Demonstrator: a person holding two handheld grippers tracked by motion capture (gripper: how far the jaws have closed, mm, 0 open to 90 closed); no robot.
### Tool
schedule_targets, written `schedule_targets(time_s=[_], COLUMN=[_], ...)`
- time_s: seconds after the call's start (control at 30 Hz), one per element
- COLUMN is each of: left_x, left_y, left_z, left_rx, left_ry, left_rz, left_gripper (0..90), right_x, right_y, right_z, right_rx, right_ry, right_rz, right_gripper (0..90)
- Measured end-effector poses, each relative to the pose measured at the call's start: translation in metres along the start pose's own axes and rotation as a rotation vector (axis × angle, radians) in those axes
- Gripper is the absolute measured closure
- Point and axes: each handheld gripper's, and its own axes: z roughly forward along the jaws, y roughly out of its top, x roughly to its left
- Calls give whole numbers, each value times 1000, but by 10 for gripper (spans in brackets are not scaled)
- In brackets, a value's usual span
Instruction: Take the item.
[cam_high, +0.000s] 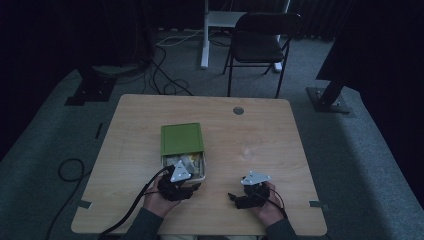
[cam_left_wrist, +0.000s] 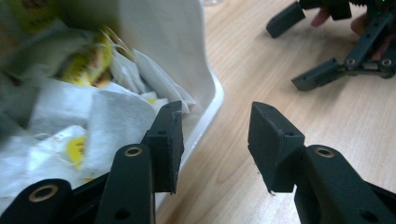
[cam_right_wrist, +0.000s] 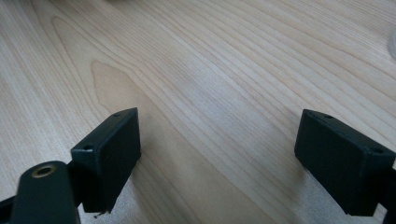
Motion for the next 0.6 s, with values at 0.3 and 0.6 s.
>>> schedule_targets(time_s=[0.3, 0.6], left_x=[7, 8], left_y=[4, 4], left_z=[-10, -7], left_rx=[-60, -32], left_ry=[101, 222], left_rz=[-36, -39], left_gripper=[524, 519], right_x=[0, 0], right_y=[0, 0], right_z=[0, 0], right_rx=[0, 0], right_ry=[-1, -2], right_rz=[-1, 1], right_gripper=[140, 140])
